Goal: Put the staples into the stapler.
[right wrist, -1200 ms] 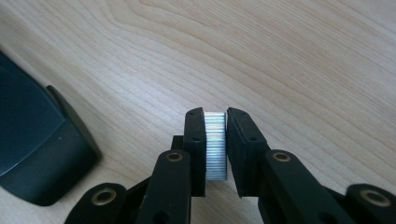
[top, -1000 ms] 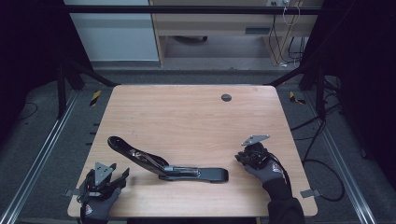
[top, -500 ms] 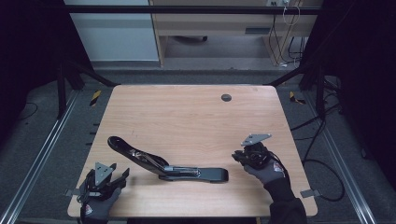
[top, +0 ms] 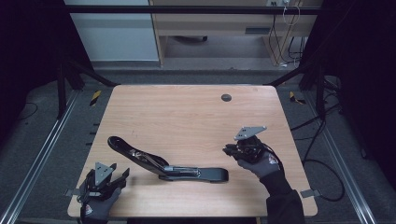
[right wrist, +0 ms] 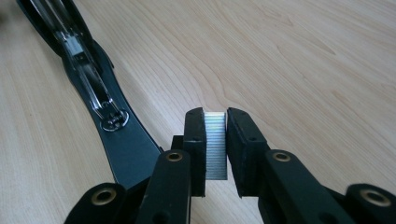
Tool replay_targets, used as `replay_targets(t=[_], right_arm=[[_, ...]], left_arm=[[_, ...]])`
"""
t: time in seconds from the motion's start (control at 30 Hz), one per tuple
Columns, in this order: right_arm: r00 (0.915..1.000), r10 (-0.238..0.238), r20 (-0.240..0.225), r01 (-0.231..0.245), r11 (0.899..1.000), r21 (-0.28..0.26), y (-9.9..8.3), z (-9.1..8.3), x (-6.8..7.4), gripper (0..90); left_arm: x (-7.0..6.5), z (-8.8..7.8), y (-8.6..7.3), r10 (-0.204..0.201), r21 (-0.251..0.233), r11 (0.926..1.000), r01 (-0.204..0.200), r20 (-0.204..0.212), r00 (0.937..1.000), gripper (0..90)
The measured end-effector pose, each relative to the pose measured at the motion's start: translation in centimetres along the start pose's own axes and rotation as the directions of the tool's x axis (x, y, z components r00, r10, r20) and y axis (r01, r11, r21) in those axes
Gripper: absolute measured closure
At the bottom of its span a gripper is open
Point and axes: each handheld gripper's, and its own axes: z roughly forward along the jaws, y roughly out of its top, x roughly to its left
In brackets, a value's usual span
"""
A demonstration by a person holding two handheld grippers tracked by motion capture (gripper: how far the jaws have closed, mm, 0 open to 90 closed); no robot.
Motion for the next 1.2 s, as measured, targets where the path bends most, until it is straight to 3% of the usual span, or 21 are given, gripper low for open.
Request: replay_targets(t=[0.4,1.2], right_arm=[[0.9960,-0.071,-0.055,0.071,0.998,-0.001,2.4,0.6,1.0,78.4],[0.9785,-0.146,-0.146,0.146,0.989,-0.014,5.0,2.3,1.8,78.4]], left_arm=[[0.0,0.0,0.0,-0.001,0.002,1.0000,0.001,0.002,1.0000,44.1],[0.1,0.1,-0.1,-0.006,0.006,1.0000,0.006,0.004,1.0000,44.1]])
